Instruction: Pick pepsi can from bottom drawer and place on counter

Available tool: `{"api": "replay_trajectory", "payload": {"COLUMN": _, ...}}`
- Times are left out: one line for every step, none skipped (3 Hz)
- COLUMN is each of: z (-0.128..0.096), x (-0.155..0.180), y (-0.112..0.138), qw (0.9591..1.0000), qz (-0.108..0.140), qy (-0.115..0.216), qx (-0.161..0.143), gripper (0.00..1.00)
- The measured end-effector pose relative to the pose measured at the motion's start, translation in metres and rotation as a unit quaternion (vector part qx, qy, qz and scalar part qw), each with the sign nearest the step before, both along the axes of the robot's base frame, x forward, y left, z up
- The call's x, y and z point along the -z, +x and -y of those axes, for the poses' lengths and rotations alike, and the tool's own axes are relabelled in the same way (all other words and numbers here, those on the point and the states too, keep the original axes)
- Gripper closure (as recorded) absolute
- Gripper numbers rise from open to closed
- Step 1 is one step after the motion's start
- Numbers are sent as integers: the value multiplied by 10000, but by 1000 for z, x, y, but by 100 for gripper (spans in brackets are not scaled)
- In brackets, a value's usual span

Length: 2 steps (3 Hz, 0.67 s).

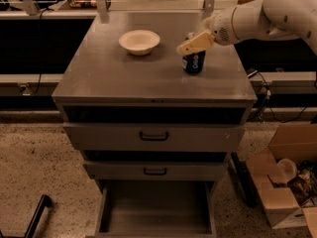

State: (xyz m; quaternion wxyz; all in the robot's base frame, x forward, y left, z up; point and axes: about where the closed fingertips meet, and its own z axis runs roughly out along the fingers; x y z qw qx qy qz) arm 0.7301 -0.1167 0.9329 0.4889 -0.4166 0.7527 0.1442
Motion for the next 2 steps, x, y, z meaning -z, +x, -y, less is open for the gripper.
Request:
{"api": "replay_trajectory", "payload": {"z": 0, "x": 0, "y": 0, "qw": 10000, "qz": 0, "qy": 0, "qx": -1, "gripper": 0}}
{"api": "replay_trajectory", "payload": {"z": 2, "x": -6, "y": -6, "qw": 9996, "qz": 198, "qy": 38, "qx": -199, "gripper": 0}}
